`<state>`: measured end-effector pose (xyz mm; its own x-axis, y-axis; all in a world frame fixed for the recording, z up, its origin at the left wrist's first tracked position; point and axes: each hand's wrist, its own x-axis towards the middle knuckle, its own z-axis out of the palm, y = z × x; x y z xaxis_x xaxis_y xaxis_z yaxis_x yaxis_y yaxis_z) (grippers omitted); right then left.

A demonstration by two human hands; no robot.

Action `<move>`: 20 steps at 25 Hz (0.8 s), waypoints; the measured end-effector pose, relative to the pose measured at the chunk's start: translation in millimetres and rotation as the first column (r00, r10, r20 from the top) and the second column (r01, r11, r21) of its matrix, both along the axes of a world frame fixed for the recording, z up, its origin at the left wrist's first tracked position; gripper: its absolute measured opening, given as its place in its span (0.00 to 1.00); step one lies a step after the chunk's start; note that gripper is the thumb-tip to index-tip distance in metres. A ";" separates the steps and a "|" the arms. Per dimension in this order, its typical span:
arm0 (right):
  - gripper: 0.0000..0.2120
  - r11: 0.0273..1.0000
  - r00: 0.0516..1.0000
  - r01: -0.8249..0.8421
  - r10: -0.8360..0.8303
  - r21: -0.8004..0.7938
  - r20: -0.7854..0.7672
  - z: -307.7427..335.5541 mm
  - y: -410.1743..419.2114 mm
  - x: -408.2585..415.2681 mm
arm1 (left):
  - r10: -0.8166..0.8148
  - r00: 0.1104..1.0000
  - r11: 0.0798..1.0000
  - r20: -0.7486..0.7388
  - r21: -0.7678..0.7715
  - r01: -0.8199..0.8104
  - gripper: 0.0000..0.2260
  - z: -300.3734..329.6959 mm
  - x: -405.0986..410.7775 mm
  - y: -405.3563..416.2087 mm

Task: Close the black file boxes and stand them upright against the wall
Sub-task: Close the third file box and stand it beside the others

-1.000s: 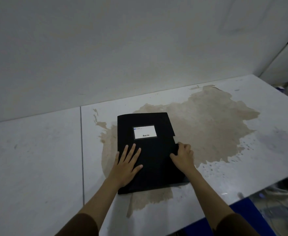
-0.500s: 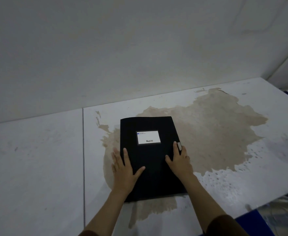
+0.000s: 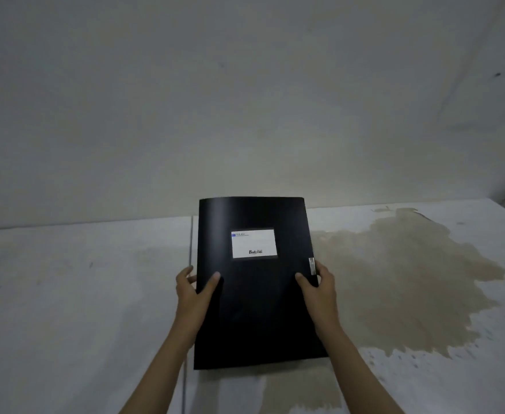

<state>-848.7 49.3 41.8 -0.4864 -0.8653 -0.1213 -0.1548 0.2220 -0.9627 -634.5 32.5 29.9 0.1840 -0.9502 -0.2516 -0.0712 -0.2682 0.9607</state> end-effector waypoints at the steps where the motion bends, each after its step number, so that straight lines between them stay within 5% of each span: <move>1: 0.22 0.999 0.999 -0.025 0.026 -0.030 0.027 9.1 -7.1 17.9 | 0.041 0.999 0.999 -0.036 -0.016 -0.042 0.30 12.8 20.2 -1.4; 9: 0.05 0.932 0.933 -0.293 0.327 -0.214 0.149 61.2 -31.2 204.0 | 0.330 0.939 0.938 -0.101 -0.075 -0.338 0.28 76.4 210.6 28.3; 14: 0.04 0.814 0.777 -0.557 0.581 -0.166 0.243 68.3 -28.4 327.9 | 0.501 0.849 0.846 -0.169 -0.111 -0.521 0.23 87.5 329.4 72.7; 20: 0.08 0.725 0.688 -0.662 0.688 -0.190 0.228 74.0 -17.5 446.3 | 0.629 0.751 0.737 -0.204 -0.151 -0.658 0.20 88.7 426.9 113.6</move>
<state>-402.4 31.8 115.8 0.2740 -0.9597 -0.0625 0.0317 0.0739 -0.9968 -207.6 146.1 118.6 0.7498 -0.6472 -0.1379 0.1766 -0.0052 0.9843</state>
